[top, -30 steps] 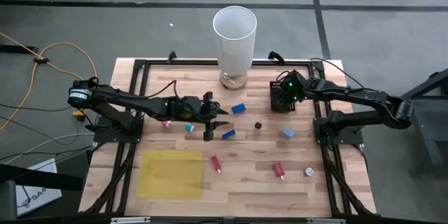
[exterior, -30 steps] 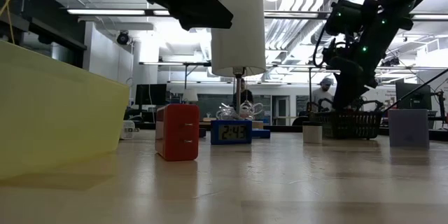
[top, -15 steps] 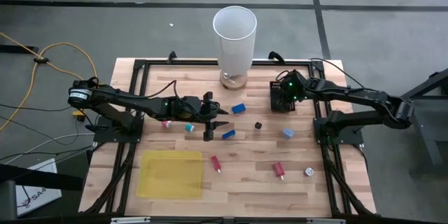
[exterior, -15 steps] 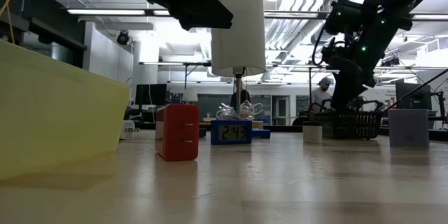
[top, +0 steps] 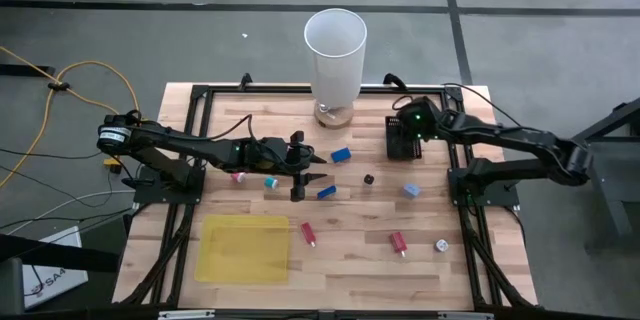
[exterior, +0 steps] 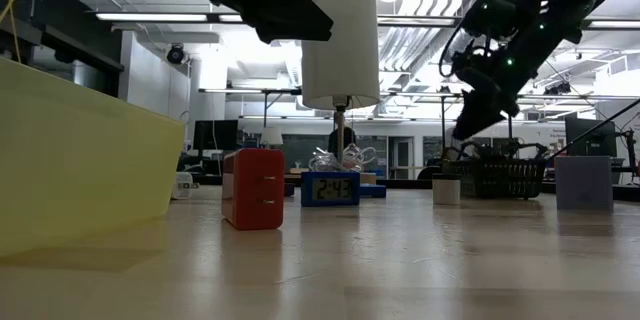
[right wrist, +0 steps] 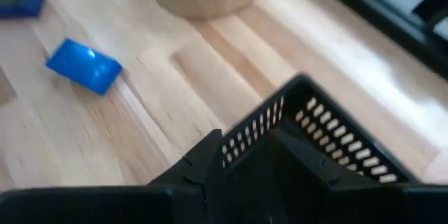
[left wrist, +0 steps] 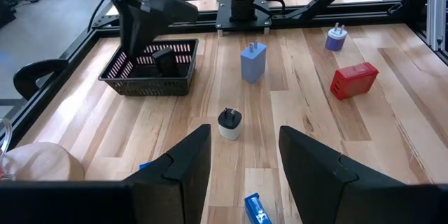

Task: Pick & Place Office items
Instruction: Put the violet digital clock into the black bin

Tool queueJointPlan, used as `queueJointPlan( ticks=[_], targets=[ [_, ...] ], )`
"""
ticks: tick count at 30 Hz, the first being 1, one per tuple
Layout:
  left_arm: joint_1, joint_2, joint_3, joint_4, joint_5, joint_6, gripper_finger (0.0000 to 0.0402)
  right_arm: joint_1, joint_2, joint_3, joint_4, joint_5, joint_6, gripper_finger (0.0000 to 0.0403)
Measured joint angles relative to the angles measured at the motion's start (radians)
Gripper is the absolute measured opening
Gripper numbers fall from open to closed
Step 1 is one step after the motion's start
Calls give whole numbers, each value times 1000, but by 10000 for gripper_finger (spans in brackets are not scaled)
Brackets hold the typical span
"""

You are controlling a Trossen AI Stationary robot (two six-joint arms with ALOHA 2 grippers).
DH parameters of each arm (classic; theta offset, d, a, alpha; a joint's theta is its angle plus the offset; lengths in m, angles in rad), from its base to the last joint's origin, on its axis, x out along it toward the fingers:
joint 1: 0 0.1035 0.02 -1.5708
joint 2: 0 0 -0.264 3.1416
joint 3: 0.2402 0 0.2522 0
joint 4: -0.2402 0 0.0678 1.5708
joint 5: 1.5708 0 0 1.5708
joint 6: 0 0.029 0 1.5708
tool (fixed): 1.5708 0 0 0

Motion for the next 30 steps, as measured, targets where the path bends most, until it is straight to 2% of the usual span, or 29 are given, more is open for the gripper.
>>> queueJointPlan(
  ticks=[5, 13, 16, 30],
  targets=[
    [0, 0, 0, 0, 0, 0, 161, 0, -53, 0, 45, -13, -2, 106],
    [0, 0, 0, 0, 0, 0, 161, 0, -161, 0, 90, -133, -1, 106],
    [0, 0, 0, 0, 0, 0, 161, 0, -190, 0, 90, -137, 0, 106],
    [0, 0, 0, 0, 0, 0, 161, 0, -203, 0, 89, -200, 2, 106]
  ],
)
